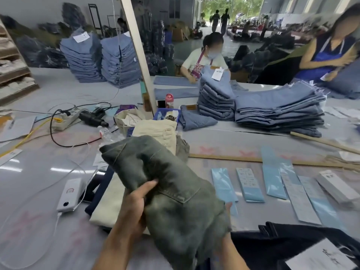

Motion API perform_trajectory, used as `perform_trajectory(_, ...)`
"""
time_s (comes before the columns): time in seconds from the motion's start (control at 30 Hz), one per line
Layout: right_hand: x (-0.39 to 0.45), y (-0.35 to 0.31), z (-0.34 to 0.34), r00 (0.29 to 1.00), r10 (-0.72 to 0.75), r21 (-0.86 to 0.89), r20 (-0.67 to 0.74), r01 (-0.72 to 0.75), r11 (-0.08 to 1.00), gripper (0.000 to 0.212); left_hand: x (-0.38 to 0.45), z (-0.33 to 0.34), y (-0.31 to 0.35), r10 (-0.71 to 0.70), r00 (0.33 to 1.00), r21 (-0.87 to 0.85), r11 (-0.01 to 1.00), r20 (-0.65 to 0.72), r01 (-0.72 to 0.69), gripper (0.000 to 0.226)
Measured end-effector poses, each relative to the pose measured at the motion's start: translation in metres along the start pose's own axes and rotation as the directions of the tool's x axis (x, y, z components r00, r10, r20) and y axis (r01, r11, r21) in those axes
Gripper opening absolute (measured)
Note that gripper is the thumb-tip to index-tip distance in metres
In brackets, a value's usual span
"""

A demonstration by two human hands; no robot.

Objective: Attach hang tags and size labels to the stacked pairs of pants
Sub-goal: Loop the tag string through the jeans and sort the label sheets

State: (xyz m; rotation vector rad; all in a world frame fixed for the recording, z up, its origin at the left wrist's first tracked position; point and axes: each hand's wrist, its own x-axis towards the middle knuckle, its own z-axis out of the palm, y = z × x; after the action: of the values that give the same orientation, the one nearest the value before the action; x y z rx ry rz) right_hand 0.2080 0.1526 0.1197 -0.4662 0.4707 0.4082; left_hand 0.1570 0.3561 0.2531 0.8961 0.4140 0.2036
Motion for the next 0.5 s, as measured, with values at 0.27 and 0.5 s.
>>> perform_trajectory(0.27, -0.069, -0.158, 0.02, 0.907, -0.417, -0.278, 0.056, 0.416, 0.866, 0.043, -0.034, 0.013, -0.021, -0.181, 0.972, 0.134, 0.978, 0.146, 0.162, 0.043)
perform_trajectory(0.5, -0.212, -0.271, 0.023, 0.566, -0.82, -0.412, 0.09, 0.77, 0.486, 0.03, -0.03, 0.119, -0.053, -0.257, 0.882, 0.079, 0.966, 0.395, 0.246, 0.044)
